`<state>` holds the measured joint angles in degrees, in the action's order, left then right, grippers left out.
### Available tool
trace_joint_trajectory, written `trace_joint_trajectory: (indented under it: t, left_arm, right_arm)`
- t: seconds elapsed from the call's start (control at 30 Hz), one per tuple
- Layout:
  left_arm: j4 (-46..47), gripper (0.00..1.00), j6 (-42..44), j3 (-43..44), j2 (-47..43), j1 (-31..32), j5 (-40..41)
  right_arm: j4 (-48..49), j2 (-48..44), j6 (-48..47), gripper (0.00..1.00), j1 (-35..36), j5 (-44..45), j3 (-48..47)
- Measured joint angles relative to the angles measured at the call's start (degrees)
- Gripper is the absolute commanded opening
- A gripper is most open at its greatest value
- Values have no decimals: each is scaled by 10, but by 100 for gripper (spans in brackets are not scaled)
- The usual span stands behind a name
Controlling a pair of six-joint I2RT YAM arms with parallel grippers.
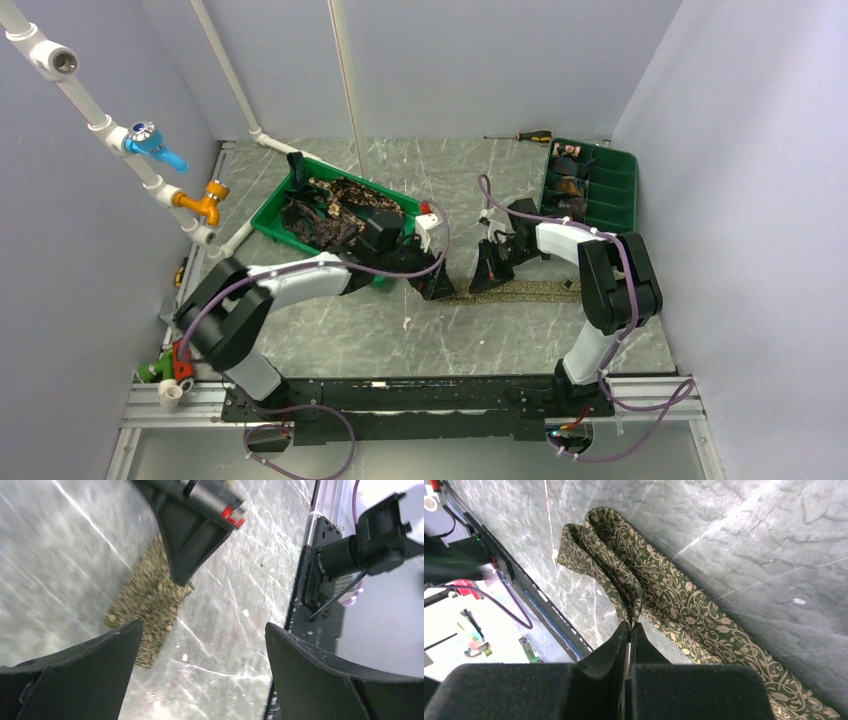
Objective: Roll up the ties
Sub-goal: Roll the tie at the center of the board.
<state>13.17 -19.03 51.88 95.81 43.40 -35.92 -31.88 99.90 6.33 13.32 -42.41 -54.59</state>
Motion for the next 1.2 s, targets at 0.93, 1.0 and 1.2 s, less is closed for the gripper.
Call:
trace_joint_trajectory:
  t: [0.93, 1.0, 1.2]
  left_arm:
    - [34, 99, 504, -5, 90, 63, 113]
    - [21, 99, 509, 16, 103, 63, 103]
    - [-49, 65, 498, 67, 127, 62, 79]
  right_arm:
    - [-104, 5, -75, 0, 0, -71, -27]
    - [-111, 5, -77, 0, 0, -74, -32]
    - [-127, 19, -86, 0, -3, -74, -80]
